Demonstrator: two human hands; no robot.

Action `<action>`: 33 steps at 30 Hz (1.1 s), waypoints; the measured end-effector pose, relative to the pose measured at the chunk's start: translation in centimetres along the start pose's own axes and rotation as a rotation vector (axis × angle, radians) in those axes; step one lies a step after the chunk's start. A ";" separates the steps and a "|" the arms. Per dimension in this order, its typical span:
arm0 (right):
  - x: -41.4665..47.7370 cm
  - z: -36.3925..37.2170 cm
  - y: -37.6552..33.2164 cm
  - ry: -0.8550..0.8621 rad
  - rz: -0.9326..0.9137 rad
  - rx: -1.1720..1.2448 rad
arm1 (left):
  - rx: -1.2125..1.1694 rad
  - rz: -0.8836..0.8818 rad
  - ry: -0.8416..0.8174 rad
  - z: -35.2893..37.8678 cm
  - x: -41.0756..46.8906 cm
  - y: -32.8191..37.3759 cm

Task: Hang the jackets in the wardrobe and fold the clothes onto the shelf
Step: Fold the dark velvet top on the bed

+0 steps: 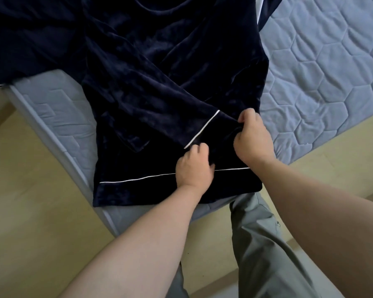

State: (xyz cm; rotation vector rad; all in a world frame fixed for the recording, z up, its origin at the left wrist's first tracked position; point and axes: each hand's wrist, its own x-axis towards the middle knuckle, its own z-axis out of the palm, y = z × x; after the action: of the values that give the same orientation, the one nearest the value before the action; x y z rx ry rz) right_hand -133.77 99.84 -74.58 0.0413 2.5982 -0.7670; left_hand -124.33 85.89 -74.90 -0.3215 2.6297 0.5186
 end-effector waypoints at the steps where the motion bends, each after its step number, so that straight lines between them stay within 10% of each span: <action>1: -0.3 0.1 0.1 0.028 -0.015 -0.025 | 0.037 0.096 0.028 0.3 -0.5 0.5; 10: -0.6 0.3 3.4 -0.187 0.276 0.127 | 0.113 0.088 -0.234 1.7 -0.8 1.4; 17: 1.9 -1.0 2.8 -0.232 0.521 0.431 | 0.088 0.020 0.263 -7.4 10.5 -0.5; 33: 6.4 0.4 1.0 -0.620 0.067 0.024 | 0.852 -0.139 -0.140 -17.9 25.8 -9.5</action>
State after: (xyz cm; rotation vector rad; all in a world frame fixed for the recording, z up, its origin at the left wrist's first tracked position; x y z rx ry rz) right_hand -139.29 99.85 -78.01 -0.0886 1.9895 -0.6575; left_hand -150.73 66.43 -74.71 -0.1730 2.4021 -0.6015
